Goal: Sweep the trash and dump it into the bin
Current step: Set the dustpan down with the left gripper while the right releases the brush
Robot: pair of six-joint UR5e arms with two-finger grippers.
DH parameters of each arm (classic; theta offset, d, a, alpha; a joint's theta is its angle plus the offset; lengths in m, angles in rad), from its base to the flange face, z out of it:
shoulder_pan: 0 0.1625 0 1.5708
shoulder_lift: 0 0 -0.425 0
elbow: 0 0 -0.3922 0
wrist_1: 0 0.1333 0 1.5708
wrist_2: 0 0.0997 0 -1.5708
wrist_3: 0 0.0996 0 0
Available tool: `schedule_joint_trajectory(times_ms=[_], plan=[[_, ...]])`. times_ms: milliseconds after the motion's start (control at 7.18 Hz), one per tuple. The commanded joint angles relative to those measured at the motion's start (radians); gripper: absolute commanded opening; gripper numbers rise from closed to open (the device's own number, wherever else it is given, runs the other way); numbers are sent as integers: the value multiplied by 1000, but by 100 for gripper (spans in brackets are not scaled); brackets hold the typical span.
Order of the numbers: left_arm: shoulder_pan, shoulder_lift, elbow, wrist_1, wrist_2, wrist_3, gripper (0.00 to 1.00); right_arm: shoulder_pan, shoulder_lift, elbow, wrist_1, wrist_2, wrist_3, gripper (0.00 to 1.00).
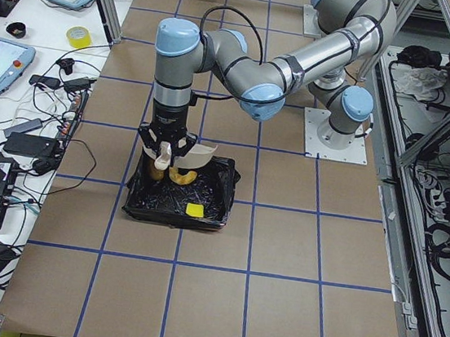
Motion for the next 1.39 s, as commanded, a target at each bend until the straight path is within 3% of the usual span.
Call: schedule_joint_trajectory(times_ms=[0,278,557,696,835,1253], plan=[[-162,-9,-15,-118,-81,-152,0,50,-32,-2,25,0,81,95],[-278,-51,-71,-110,-155,-375,0,96,-102,-4,64,12,115,99],[-393,-119,-84,-77,-189,-459,0,104,-230,-56,200,78,169,100],[-407,-148,-110,-10,-189,-459,0,132,-247,-127,321,116,254,100],[-409,-166,-155,29,-175,-473,0,178,-249,-174,362,137,337,100],[-415,-182,-218,116,-140,-514,0,229,-261,-170,365,137,395,100]])
